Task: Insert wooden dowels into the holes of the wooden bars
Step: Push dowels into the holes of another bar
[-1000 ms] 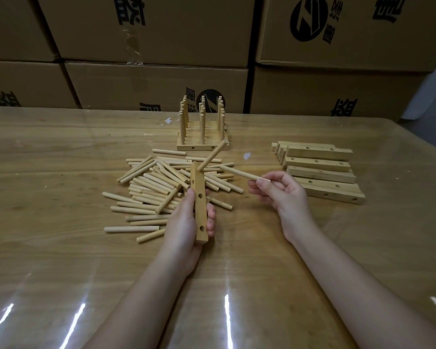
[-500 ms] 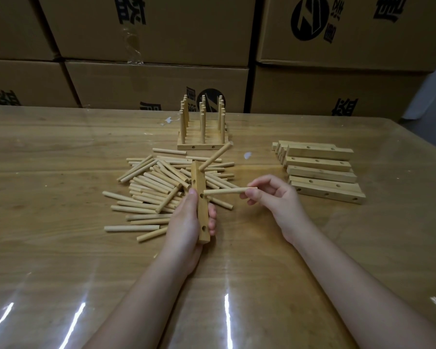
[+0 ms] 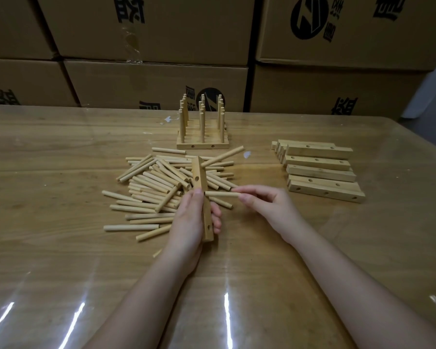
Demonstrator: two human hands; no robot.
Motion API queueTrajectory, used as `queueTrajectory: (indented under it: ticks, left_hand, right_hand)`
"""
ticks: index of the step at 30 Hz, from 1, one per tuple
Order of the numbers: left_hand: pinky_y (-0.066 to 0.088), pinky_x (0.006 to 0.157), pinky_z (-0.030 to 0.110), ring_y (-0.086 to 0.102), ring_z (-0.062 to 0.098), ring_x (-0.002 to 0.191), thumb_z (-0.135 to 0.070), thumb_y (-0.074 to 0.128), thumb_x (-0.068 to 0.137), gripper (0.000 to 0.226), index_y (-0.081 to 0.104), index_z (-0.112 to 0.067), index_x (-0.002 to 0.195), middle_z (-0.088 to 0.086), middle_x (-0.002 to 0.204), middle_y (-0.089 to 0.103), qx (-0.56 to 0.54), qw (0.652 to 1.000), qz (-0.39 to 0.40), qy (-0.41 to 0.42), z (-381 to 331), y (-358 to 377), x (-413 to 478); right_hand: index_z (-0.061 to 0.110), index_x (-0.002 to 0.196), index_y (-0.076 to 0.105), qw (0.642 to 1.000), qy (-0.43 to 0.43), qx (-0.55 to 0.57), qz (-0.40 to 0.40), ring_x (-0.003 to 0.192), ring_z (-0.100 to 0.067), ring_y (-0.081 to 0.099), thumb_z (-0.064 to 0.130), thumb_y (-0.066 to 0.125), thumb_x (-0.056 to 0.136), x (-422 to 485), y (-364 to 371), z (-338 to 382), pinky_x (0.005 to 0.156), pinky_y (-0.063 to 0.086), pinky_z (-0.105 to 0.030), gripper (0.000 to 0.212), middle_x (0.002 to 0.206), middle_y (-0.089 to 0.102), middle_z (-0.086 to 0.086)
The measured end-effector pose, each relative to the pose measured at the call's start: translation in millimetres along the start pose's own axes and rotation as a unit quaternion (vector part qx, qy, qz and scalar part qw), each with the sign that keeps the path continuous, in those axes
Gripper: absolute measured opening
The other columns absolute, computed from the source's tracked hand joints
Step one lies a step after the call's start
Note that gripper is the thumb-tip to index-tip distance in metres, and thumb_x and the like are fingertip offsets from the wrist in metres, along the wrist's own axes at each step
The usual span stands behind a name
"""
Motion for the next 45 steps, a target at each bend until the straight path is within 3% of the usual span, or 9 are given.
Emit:
queueTrajectory:
  ticks: [4, 8, 13, 19, 24, 32, 36, 41, 45]
  left_hand:
    - [0.047, 0.046, 0.022, 0.056, 0.010, 0.050, -0.029, 0.036, 0.102, 0.020, 0.049, -0.014, 0.102, 0.003, 0.064, 0.062, -0.008, 1.000, 0.018, 0.012, -1, 1, 0]
    - [0.048, 0.048, 0.021, 0.057, 0.009, 0.052, -0.028, 0.036, 0.102, 0.017, 0.048, -0.016, 0.101, 0.003, 0.067, 0.063, -0.010, 0.999, 0.028, 0.017, 1, 2, 1]
    - [0.048, 0.048, 0.020, 0.056, 0.008, 0.051, -0.026, 0.035, 0.102, 0.016, 0.047, -0.017, 0.099, 0.003, 0.067, 0.063, -0.021, 0.999, 0.032, 0.022, 2, 2, 2]
    - [0.048, 0.050, 0.020, 0.057, 0.008, 0.054, -0.026, 0.036, 0.101, 0.015, 0.047, -0.017, 0.101, 0.002, 0.069, 0.063, -0.006, 0.998, 0.049, 0.029, 3, 3, 2]
    - [0.049, 0.051, 0.021, 0.057, 0.009, 0.056, -0.027, 0.036, 0.101, 0.015, 0.049, -0.018, 0.103, 0.001, 0.070, 0.063, -0.003, 0.998, 0.057, 0.029, 5, 2, 3]
    - [0.049, 0.051, 0.020, 0.058, 0.008, 0.056, -0.027, 0.036, 0.101, 0.016, 0.049, -0.019, 0.103, 0.001, 0.069, 0.063, 0.011, 0.997, 0.064, 0.045, 5, 2, 3]
    - [0.048, 0.051, 0.019, 0.058, 0.007, 0.056, -0.028, 0.038, 0.100, 0.014, 0.051, -0.022, 0.102, -0.003, 0.066, 0.063, 0.026, 0.996, 0.065, 0.057, 5, 2, 3]
    - [0.048, 0.049, 0.020, 0.057, 0.007, 0.055, -0.029, 0.038, 0.101, 0.018, 0.054, -0.021, 0.102, -0.002, 0.066, 0.062, 0.002, 0.999, 0.039, 0.037, 6, 0, 4]
    - [0.047, 0.047, 0.020, 0.056, 0.007, 0.051, -0.028, 0.038, 0.102, 0.021, 0.055, -0.017, 0.097, 0.000, 0.064, 0.062, -0.040, 0.999, 0.009, 0.013, 6, -3, 4]
  right_hand:
    - [0.036, 0.090, 0.072, 0.999, -0.024, -0.017, -0.019, 0.092, -0.005, 0.060, 0.016, 0.065, 0.085, 1, -1, 2, 0.081, 0.043, -0.011, 0.021, 0.092, 0.067, 0.008]
    - [0.033, 0.093, 0.069, 0.996, -0.054, -0.056, -0.043, 0.076, -0.004, 0.053, 0.013, 0.063, 0.086, 0, -1, 4, 0.072, 0.040, -0.012, 0.022, 0.082, 0.057, 0.005]
    - [0.016, 0.100, 0.071, 0.951, -0.185, -0.218, -0.118, 0.075, -0.014, 0.048, 0.014, 0.058, 0.088, -6, 3, 19, 0.072, 0.037, -0.021, 0.018, 0.073, 0.049, 0.002]
    - [0.009, 0.098, 0.072, 0.915, -0.256, -0.276, -0.144, 0.072, -0.014, 0.044, 0.008, 0.061, 0.085, -10, 7, 27, 0.069, 0.034, -0.024, 0.017, 0.072, 0.046, 0.002]
    - [0.009, 0.100, 0.071, 0.919, -0.245, -0.277, -0.136, 0.076, -0.013, 0.044, 0.009, 0.059, 0.086, -9, 6, 26, 0.070, 0.032, -0.014, 0.018, 0.076, 0.045, 0.005]
    - [0.008, 0.097, 0.070, 0.935, -0.216, -0.255, -0.116, 0.078, -0.011, 0.045, 0.014, 0.053, 0.089, -7, 6, 23, 0.074, 0.032, -0.012, 0.020, 0.077, 0.045, 0.017]
    - [0.009, 0.097, 0.069, 0.943, -0.196, -0.245, -0.109, 0.080, -0.010, 0.047, 0.016, 0.051, 0.090, -7, 6, 20, 0.075, 0.032, -0.009, 0.021, 0.080, 0.052, 0.012]
    - [0.028, 0.114, 0.057, 0.970, -0.151, -0.173, -0.085, 0.079, 0.003, 0.052, 0.026, 0.053, 0.090, -7, 8, 14, 0.070, 0.037, -0.008, 0.024, 0.084, 0.054, 0.025]
    - [0.033, 0.116, 0.049, 0.979, -0.124, -0.098, -0.127, 0.071, -0.001, 0.049, 0.036, 0.049, 0.088, -6, 0, 11, 0.064, 0.042, -0.016, 0.028, 0.080, 0.051, 0.010]
Point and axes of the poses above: each hand's wrist, its own x-axis towards the middle knuckle, its own y-axis out of the palm, z = x × y, the point moved 5 cm from there along x, towards the middle knuckle
